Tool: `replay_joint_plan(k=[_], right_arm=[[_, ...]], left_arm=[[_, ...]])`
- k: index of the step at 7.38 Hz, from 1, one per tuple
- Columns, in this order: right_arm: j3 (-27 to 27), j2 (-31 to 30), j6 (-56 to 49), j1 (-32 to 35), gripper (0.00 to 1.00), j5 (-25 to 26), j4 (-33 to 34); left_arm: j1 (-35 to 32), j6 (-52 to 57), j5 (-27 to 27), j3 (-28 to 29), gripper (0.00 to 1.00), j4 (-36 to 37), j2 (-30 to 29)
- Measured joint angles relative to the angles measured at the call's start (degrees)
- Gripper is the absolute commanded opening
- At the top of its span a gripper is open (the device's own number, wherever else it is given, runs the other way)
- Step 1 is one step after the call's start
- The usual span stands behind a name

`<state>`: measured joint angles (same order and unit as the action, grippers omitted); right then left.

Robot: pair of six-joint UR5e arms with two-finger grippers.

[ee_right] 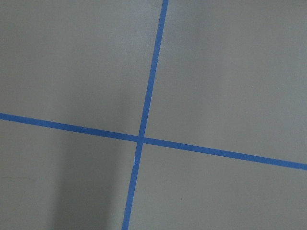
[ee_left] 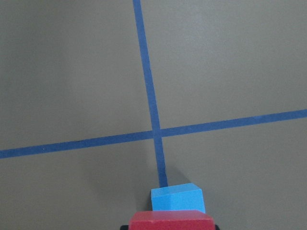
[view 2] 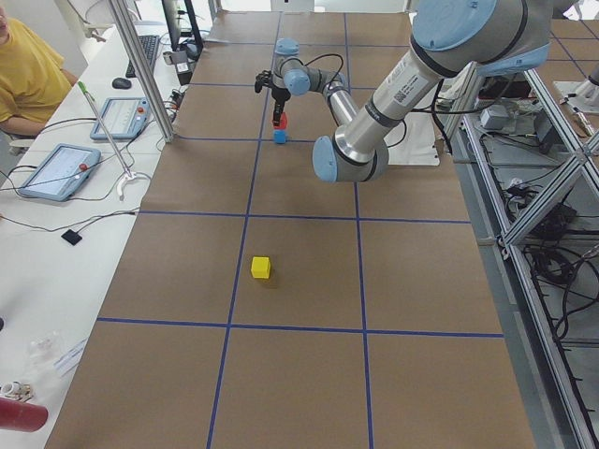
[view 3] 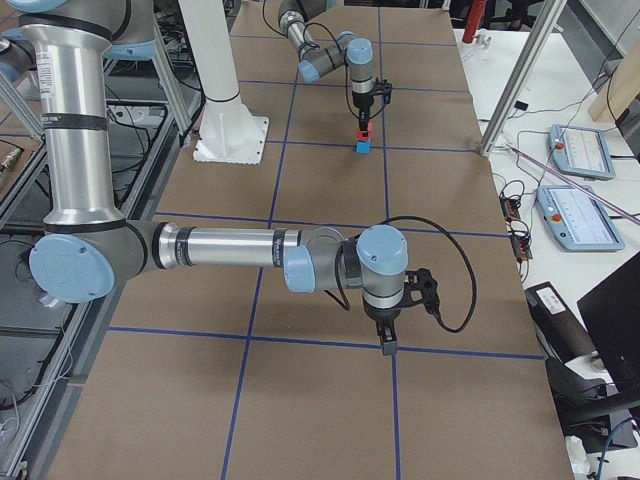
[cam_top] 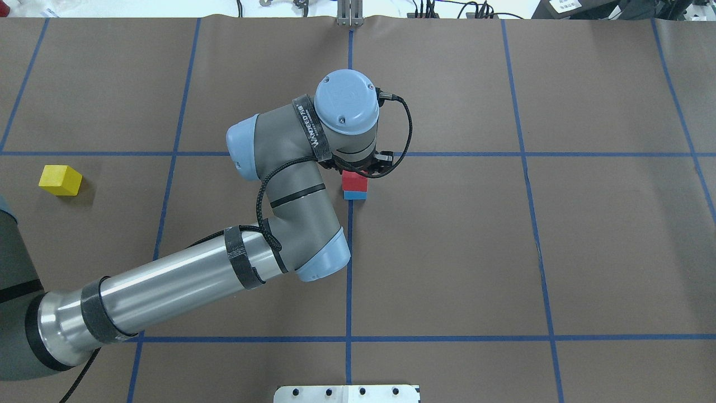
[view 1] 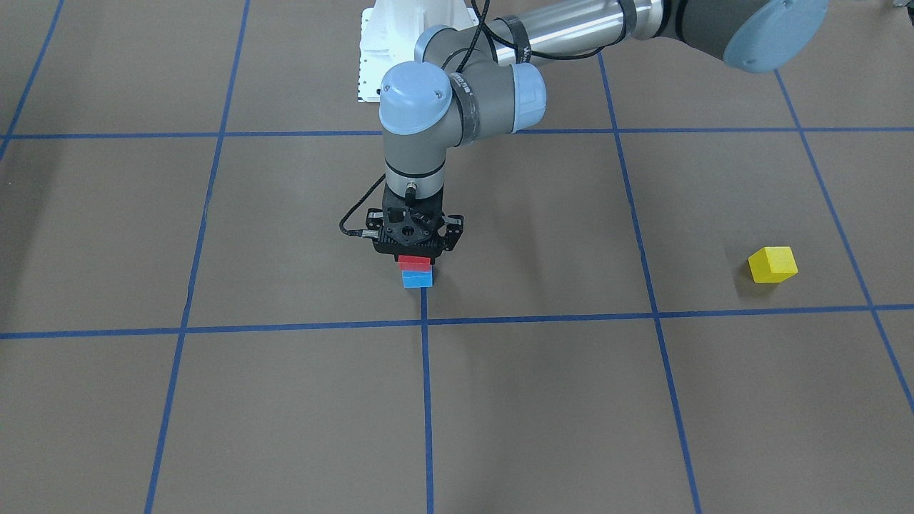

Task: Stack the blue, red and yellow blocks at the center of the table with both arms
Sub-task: 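Carry the red cube with the left gripper above the blue cube, then lower the red cube onto the blue cube and open the left gripper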

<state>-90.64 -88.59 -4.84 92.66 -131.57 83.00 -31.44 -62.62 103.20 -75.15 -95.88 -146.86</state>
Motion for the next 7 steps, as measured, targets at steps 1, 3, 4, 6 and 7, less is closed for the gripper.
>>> replay_joint_plan(k=[1, 3, 4, 6, 7], right_arm=[[0.0, 0.0, 0.0, 0.2, 1.0, 0.0, 0.0], [-0.1, 0.1, 0.0, 0.3, 1.0, 0.0, 0.0], [-0.1, 0.1, 0.1, 0.3, 1.0, 0.0, 0.0], [-0.1, 0.2, 0.1, 0.3, 1.0, 0.0, 0.0], [-0.1, 0.2, 0.1, 0.3, 1.0, 0.0, 0.0]], left_arm=[[0.0, -0.1, 0.0, 0.3, 0.0, -0.3, -0.1], [0.0, -0.3, 0.1, 0.1, 0.06, -0.2, -0.2], [-0.2, -0.4, 0.1, -0.1, 0.15, 0.0, -0.2], [-0.5, -0.5, 0.1, -0.1, 0.25, 0.1, -0.1], [-0.5, -1.2, 0.0, 0.0, 0.29, 0.2, -0.1]])
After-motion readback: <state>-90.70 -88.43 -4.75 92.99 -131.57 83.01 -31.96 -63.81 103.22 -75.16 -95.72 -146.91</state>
